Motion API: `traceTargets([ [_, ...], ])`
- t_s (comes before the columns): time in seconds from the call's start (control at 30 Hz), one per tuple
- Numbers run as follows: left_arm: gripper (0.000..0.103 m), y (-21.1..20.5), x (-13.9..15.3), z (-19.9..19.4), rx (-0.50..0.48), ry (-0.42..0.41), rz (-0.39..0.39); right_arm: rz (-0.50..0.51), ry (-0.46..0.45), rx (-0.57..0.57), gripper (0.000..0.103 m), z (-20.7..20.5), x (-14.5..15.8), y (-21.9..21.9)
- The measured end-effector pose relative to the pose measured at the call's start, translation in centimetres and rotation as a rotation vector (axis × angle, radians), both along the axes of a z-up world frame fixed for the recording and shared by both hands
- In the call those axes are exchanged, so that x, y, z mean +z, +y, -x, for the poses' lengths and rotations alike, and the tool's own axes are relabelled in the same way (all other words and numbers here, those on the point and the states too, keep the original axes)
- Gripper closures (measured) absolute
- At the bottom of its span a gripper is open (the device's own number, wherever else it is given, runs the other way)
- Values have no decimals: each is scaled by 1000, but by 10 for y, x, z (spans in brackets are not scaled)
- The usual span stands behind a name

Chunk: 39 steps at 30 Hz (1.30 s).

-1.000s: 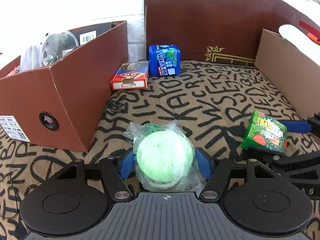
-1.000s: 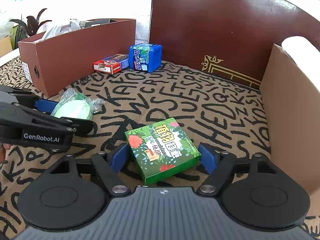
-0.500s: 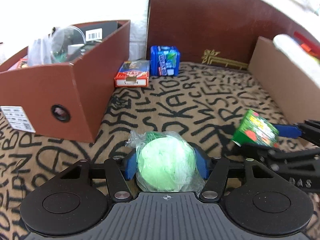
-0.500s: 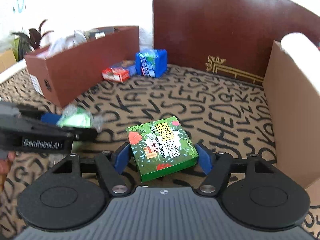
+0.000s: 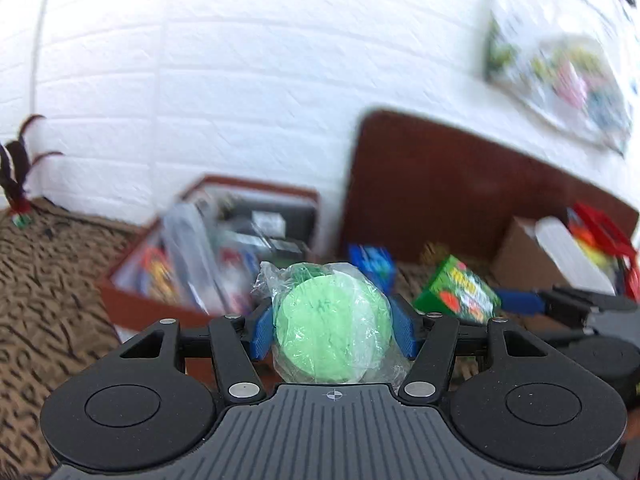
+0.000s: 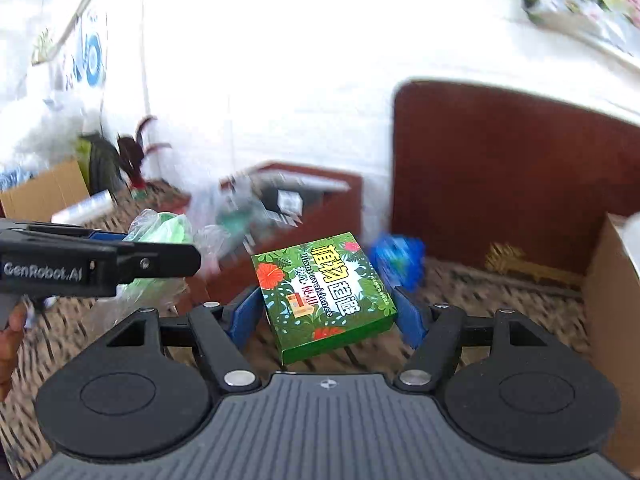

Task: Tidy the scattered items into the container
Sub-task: 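Carry the ball and snack box into the brown shoebox and open both tools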

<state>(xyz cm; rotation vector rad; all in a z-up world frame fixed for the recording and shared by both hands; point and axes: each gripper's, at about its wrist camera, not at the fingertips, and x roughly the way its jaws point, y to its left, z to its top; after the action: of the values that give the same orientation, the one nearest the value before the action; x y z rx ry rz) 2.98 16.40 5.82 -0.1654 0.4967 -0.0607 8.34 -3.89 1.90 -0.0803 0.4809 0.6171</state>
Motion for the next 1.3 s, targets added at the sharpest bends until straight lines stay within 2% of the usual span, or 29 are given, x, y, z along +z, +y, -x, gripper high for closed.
traceTargets([
  [0.1,43,22,10,-22,44,-9,16,-15,-25,18,28,-14,14,29],
  [0.23,43,45,12,-52,64,11,36,36,-81,49,28,-31,18,72],
  [0.33,43,60,8,-67,97,22,22,80,-90,62,28,-42,11,99],
  [0.43,43,83,0,-76,118,44,41,104,-88,82,28,-51,1,120],
  [0.53,43,98,-10,-81,122,63,20,126,-84,108,28,-56,-9,135],
  [0.8,42,120,-36,-87,136,120,34,153,-20,142,28,-62,-32,153],
  [1.07,42,124,-44,-99,149,121,48,180,-33,126,26,-63,-35,158],
  [1.1,42,124,-44,-99,149,121,48,184,-37,125,23,-63,-36,158],
  [1.13,30,123,-44,-99,149,121,48,187,-42,124,19,-62,-36,158],
  [1.17,28,123,-44,-97,144,116,50,184,-52,126,17,-59,-35,156],
  [1.23,15,121,-42,-90,143,100,46,186,-67,128,12,-54,-33,155],
  [1.3,7,120,-38,-81,137,71,50,192,-79,129,8,-49,-32,154],
])
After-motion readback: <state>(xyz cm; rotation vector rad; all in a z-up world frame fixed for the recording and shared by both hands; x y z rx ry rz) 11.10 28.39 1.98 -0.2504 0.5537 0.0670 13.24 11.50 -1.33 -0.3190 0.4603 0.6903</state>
